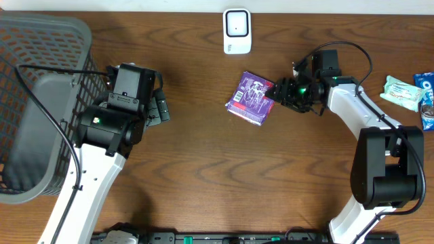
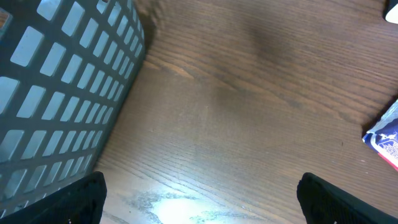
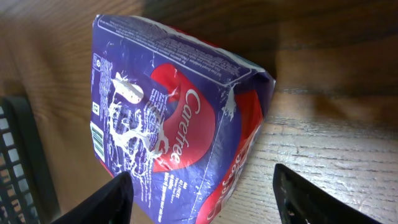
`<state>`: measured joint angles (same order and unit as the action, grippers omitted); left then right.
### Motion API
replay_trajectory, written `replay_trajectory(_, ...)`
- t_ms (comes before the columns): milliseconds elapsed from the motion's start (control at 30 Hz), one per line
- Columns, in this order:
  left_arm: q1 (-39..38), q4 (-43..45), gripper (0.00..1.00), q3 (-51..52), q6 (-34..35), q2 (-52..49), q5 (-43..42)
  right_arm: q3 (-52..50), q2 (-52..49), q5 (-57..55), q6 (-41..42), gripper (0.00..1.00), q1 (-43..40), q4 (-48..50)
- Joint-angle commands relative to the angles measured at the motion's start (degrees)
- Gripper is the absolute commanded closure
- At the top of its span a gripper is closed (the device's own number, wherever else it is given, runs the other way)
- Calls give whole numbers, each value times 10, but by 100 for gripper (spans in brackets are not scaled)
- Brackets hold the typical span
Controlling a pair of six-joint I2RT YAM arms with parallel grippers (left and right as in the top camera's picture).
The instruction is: Scan the item barcode
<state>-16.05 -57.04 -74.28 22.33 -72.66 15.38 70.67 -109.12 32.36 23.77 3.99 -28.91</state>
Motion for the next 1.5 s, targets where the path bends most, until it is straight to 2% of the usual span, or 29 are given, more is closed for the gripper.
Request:
replay_trajectory(0,2,-2,2,1,3,-2,7,-22,2,-7,45,36,-1,21)
replay_trajectory(133,2,-2,2,1,3,-2,7,-76,2,-5,97,39,1,98)
replay_trajectory(267,2,-2,2,1,3,-2,7,-132,2,-6,114,36,11,189)
replay_trajectory(400,2,-2,2,1,3,-2,7,-165,2,-8,116,34,22,239)
replay_trajectory(433,2,-2,2,1,3,-2,7,-168,2,-9,116,37,24,243)
replay_trajectory(467,2,-2,2,1,3,-2,7,-171,2,-10,115,46,25,244)
replay_trajectory(500,2,-2,2,1,3,-2,7,-171,2,-13,113,59,26,243)
replay_trajectory(533,2,-2,2,1,3,-2,7,-171,2,-16,113,83,26,242)
replay_trajectory(567,2,-2,2,1,3,-2,7,-171,2,-16,113,94,24,242)
replay_trajectory(600,2,-2,2,1,3,-2,7,-170,3,-16,113,99,23,242)
replay_trajectory(767,2,-2,2,1,3,-2,7,-160,21,-12,98,99,2,230)
replay_trajectory(900,2,-2,2,1,3,-2,7,-129,69,-37,67,99,-19,173)
replay_trajectory(1067,2,-2,2,1,3,-2,7,-57,141,-211,17,99,-11,24)
replay_trajectory(1167,2,-2,2,1,3,-2,7,1,169,-417,-17,99,14,-88)
replay_trajectory(1333,2,-2,2,1,3,-2,7,15,164,-690,-26,99,50,-176)
replay_trajectory(1467,2,-2,2,1,3,-2,7,15,136,-750,-15,99,61,-204)
